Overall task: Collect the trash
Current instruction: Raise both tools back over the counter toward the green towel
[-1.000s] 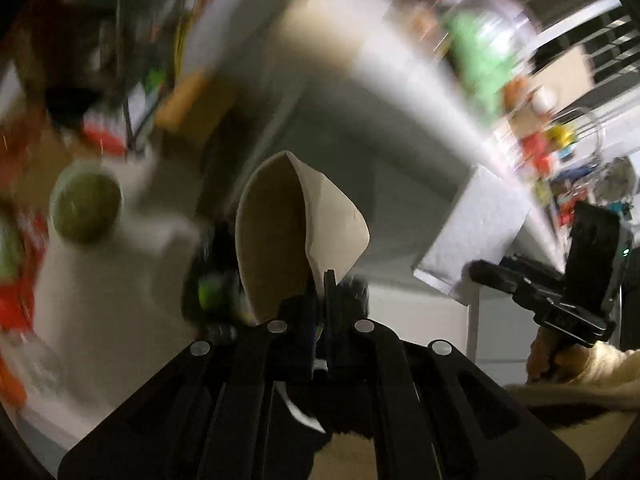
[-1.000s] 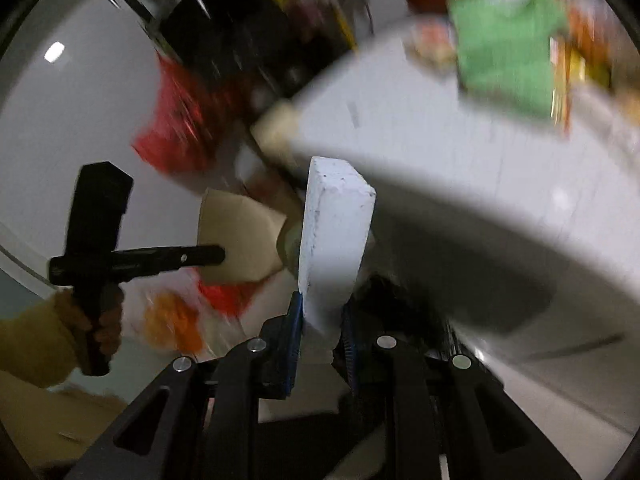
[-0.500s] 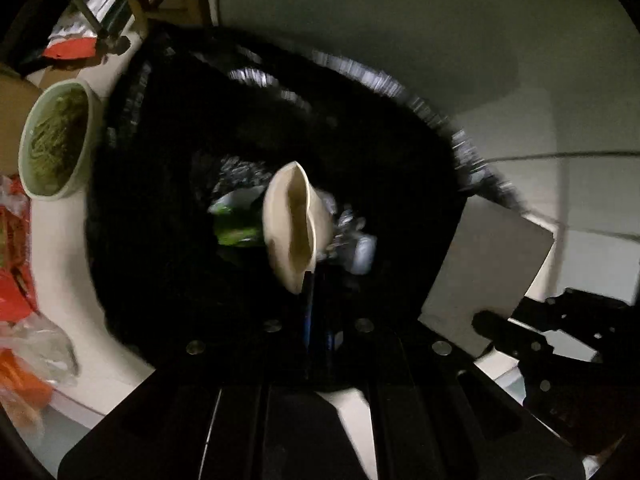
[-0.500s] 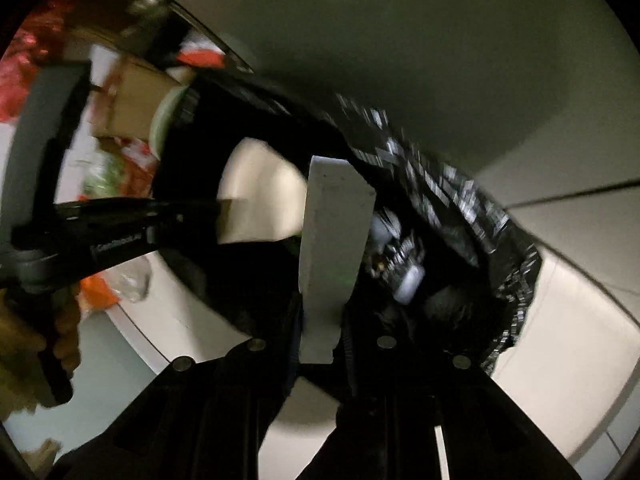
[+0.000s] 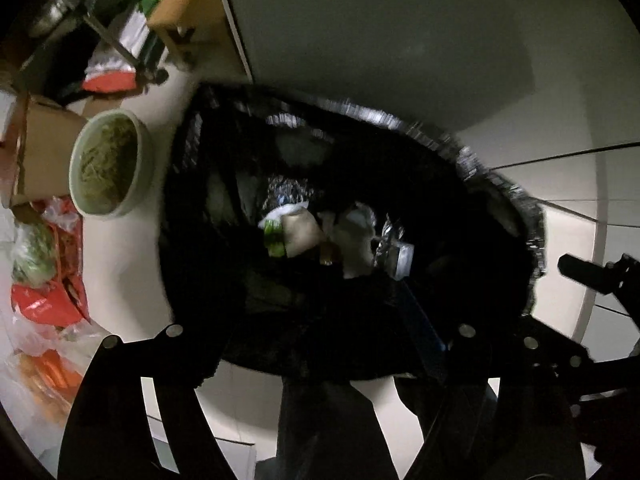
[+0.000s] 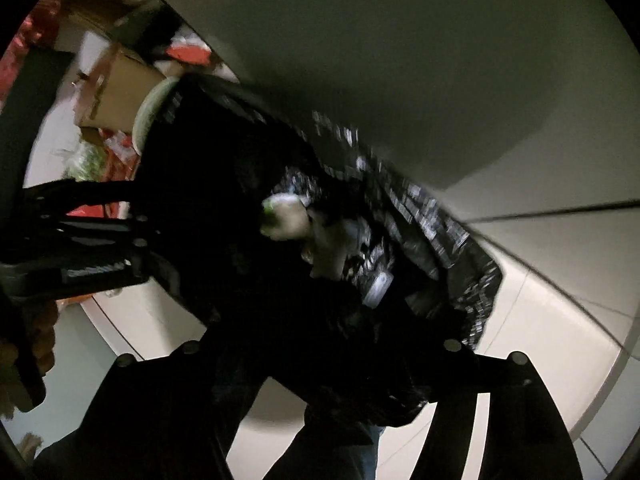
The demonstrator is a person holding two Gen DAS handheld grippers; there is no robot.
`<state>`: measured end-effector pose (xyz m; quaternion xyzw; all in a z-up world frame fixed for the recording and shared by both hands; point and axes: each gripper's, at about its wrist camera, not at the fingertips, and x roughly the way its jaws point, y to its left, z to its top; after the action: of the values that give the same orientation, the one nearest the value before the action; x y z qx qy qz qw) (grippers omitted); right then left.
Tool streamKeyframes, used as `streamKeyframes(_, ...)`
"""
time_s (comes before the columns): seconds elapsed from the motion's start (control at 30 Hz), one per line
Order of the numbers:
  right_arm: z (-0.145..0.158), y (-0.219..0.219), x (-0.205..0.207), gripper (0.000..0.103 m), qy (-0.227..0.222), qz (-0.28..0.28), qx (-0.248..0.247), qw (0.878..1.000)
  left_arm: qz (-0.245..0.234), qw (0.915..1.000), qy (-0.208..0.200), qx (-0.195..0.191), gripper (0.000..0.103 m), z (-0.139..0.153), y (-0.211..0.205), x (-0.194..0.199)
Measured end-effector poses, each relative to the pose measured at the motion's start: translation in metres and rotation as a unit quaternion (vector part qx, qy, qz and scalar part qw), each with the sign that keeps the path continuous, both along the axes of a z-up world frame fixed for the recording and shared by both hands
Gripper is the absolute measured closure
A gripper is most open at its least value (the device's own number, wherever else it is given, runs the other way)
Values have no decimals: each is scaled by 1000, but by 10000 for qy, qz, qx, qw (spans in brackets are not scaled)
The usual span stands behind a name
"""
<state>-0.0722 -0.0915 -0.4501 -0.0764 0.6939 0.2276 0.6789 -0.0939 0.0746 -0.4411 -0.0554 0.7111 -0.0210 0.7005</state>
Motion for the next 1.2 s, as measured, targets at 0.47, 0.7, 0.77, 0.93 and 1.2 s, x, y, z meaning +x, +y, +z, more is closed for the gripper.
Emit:
streamKeyframes(0.47, 321, -23, -10, 12, -2394, 299, 1918, 9513, 24, 9843, -1736, -312, 17, 233, 21, -24)
streamKeyframes(0.7, 401, -30, 54, 6, -3994, -181, 1780, 8991, 378, 9673, -2455, -515, 17, 281, 31, -15)
streamKeyframes(0.77, 415, -33, 84, 6, -4443, -394, 1569, 8811, 364, 9650, -2547, -508, 17, 286, 31, -14)
streamKeyframes(0.93, 442, -34, 176, 6, -4821, -897, 735, 8684, 440, 9615, -2655, -561, 17, 295, 30, -17)
streamKeyframes(1.2, 406, -51, 248, 101, -3436, -1440, 995, 9226, 303, 9558, -2836, -714, 17, 316, 19, -12)
